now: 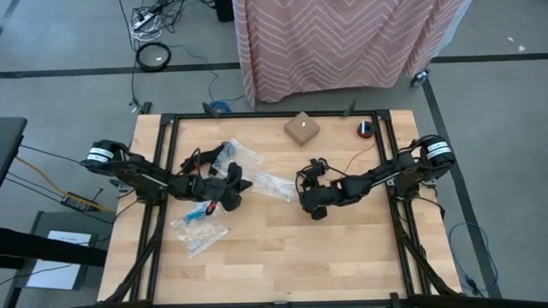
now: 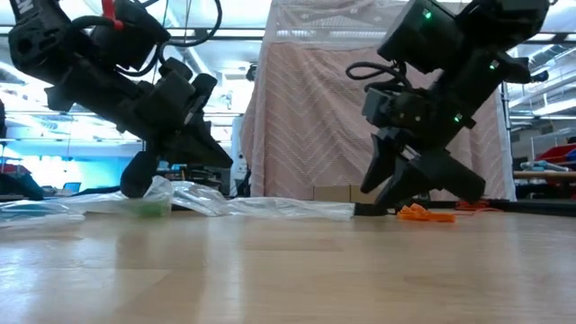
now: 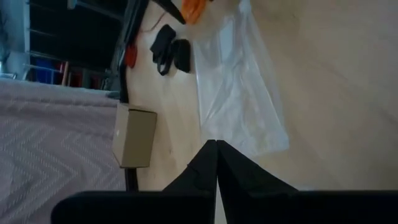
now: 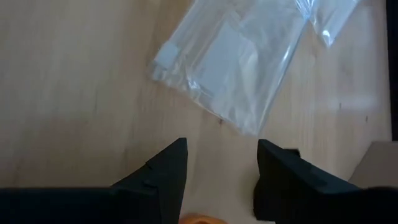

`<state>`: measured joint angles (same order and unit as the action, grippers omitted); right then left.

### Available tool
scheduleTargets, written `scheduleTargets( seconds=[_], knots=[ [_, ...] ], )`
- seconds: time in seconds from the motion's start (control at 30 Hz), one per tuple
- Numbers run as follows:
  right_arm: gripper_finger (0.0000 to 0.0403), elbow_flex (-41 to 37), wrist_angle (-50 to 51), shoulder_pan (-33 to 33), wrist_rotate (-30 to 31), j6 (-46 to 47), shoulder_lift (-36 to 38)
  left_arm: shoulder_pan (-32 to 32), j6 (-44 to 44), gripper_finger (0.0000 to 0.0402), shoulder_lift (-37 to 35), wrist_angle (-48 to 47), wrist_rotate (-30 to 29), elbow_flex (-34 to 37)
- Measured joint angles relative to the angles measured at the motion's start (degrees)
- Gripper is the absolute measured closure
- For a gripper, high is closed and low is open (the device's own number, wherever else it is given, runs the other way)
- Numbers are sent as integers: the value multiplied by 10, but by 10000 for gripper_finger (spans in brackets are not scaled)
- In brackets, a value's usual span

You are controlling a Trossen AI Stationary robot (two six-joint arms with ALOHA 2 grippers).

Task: Sort rubber bands
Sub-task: Open the transparent zip bag

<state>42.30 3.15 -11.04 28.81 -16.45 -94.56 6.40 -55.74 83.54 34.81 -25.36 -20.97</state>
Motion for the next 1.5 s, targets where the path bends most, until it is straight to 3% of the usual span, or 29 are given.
scheduleTargets(
  seconds=[0.27, 0.47, 0.67, 0.83, 1.2, 1.5],
  knots=[
    [222, 0, -22, 22, -7, -48, -23, -35, -47, 383, 46, -2, 6, 0],
    [222, 0, -52, 22, -5, -64, -28, -35, -141, 383, 84, 19, 8, -3],
    [222, 0, -61, 26, 4, -76, -28, -46, -175, 378, 85, 24, 60, -3],
    [217, 0, -61, 27, 1, -76, -28, -60, -189, 356, 85, 21, 98, -3],
    [194, 0, -72, 27, 1, -77, -28, -78, -262, 278, 86, 3, 119, -7],
    [199, 0, -108, 27, 1, -79, -28, -88, -288, 269, 91, -3, 163, -9]
  ],
)
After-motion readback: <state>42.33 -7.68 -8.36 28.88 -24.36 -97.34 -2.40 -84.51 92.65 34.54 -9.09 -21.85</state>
